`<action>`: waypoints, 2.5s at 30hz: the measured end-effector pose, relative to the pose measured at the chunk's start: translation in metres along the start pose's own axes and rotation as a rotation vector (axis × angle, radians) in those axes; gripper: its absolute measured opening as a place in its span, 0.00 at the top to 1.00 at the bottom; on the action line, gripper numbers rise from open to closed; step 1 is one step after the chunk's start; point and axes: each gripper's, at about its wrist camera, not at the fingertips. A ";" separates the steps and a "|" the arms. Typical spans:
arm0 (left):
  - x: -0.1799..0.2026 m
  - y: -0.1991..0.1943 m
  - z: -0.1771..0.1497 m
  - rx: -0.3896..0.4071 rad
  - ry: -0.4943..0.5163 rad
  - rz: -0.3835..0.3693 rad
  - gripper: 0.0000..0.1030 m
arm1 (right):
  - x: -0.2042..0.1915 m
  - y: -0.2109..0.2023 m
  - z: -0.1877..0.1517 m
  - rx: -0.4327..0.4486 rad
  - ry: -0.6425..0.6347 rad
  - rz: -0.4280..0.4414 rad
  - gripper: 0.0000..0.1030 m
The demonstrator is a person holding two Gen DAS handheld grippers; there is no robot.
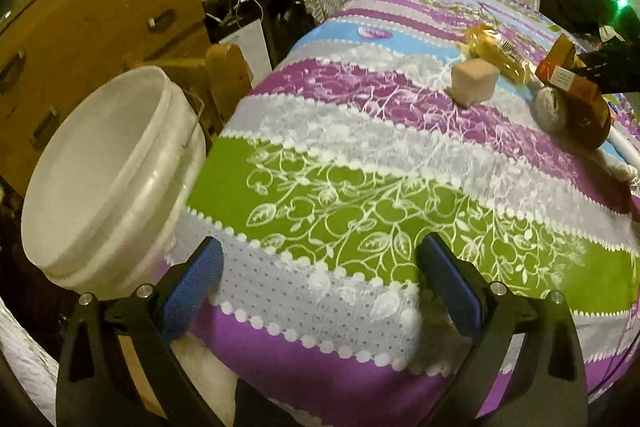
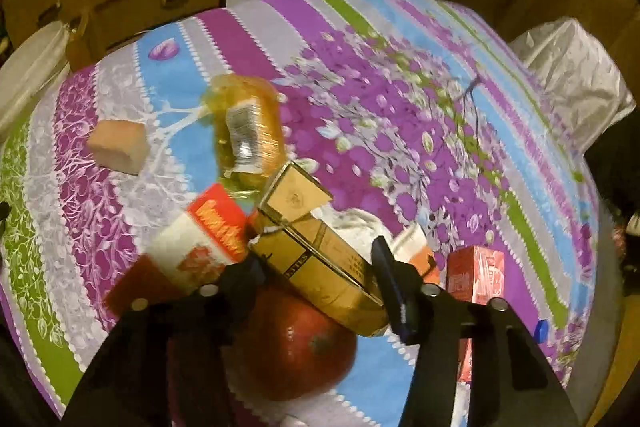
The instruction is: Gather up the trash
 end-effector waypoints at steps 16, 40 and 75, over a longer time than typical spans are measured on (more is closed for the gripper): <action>0.001 -0.007 -0.012 -0.012 0.019 -0.053 0.07 | -0.100 -0.122 -0.106 0.202 0.112 -0.048 0.74; 0.061 -0.021 -0.019 0.088 -0.014 -0.119 0.06 | -0.107 -0.048 -0.130 0.311 0.514 0.195 0.20; 0.009 -0.043 -0.012 0.090 -0.102 0.009 0.06 | -0.153 -0.068 -0.138 0.296 0.596 0.305 0.34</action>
Point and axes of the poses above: each gripper's, at about its wrist camera, not at the fingertips, and y roughly the way its jaws point, x to its right, z to its top, and after that the axes turned 2 degrees about -y, right-handed
